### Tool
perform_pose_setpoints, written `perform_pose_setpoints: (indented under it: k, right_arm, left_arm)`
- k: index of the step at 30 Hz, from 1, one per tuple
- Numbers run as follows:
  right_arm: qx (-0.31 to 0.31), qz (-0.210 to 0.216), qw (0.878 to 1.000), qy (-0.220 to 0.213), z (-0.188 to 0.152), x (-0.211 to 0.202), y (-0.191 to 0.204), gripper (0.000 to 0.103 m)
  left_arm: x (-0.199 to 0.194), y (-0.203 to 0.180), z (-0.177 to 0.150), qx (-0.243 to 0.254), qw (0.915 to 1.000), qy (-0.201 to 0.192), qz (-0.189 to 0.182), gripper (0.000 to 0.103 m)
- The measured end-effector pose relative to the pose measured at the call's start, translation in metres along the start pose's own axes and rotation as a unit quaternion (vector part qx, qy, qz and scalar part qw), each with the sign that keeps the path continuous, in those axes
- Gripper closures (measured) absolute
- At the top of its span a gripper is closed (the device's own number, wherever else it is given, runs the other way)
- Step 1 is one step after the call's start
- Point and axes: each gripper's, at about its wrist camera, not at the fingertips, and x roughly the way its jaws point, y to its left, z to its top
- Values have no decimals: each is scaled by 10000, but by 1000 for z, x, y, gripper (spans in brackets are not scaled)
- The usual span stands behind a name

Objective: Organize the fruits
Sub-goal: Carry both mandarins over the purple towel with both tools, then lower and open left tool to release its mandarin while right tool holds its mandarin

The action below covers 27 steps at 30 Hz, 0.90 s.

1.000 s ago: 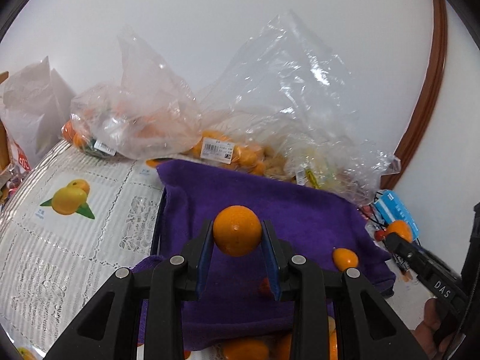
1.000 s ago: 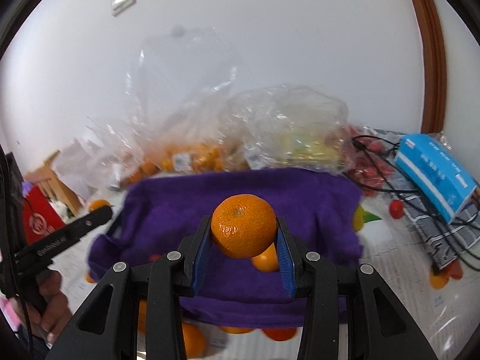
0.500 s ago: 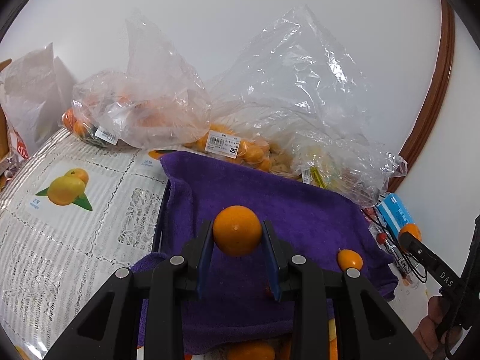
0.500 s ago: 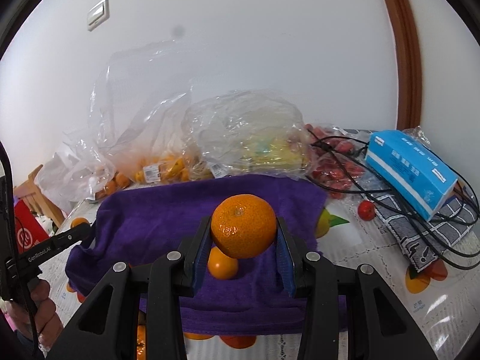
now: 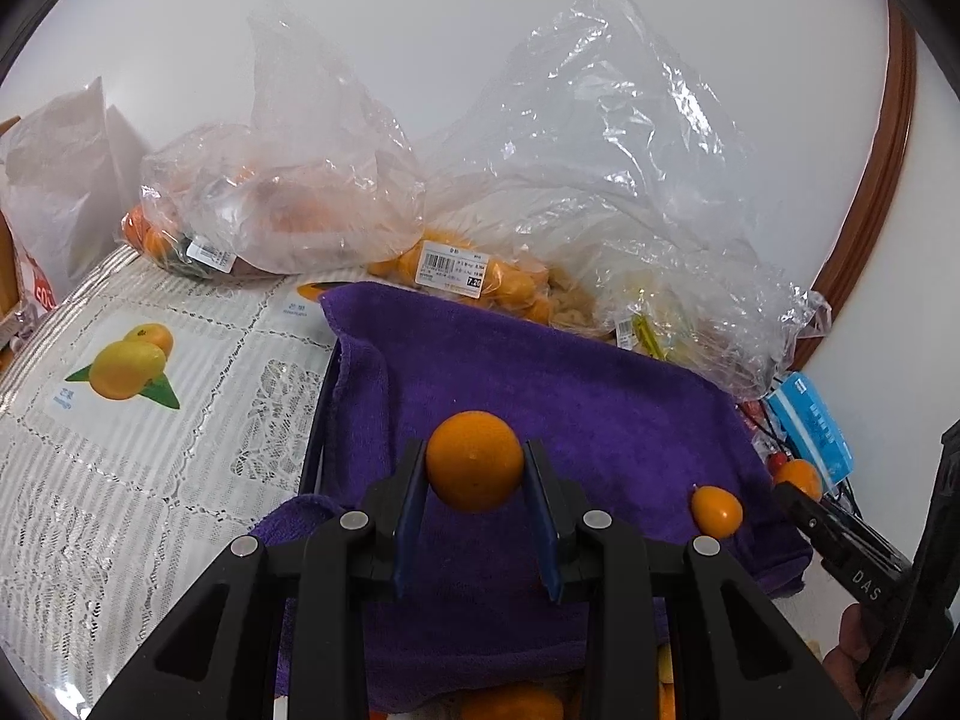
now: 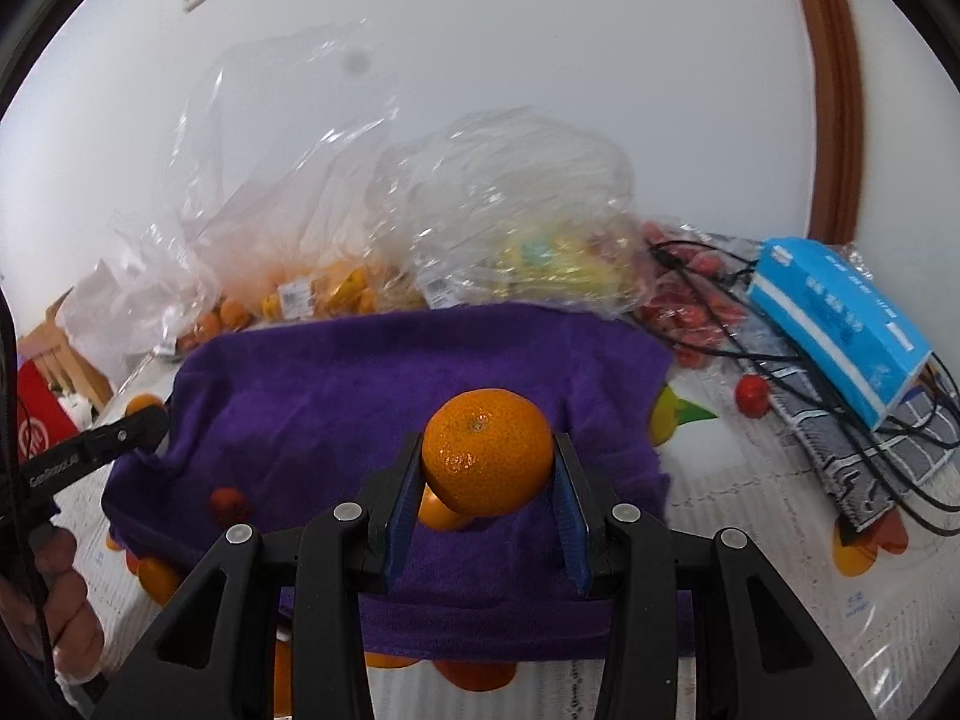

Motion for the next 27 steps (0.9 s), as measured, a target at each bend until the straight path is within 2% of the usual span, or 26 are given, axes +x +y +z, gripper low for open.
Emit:
perform_pose_setpoints:
  k: [6,27]
  right_arm:
    - [-111,28,9997,206,-5,11,7,62]
    - [-187,120,9988,434,-8,18,13,62]
  left_arm:
    - [4,0,-1,28,10000,88,14,73]
    - [14,-4,-4,118,9994,318,71,73]
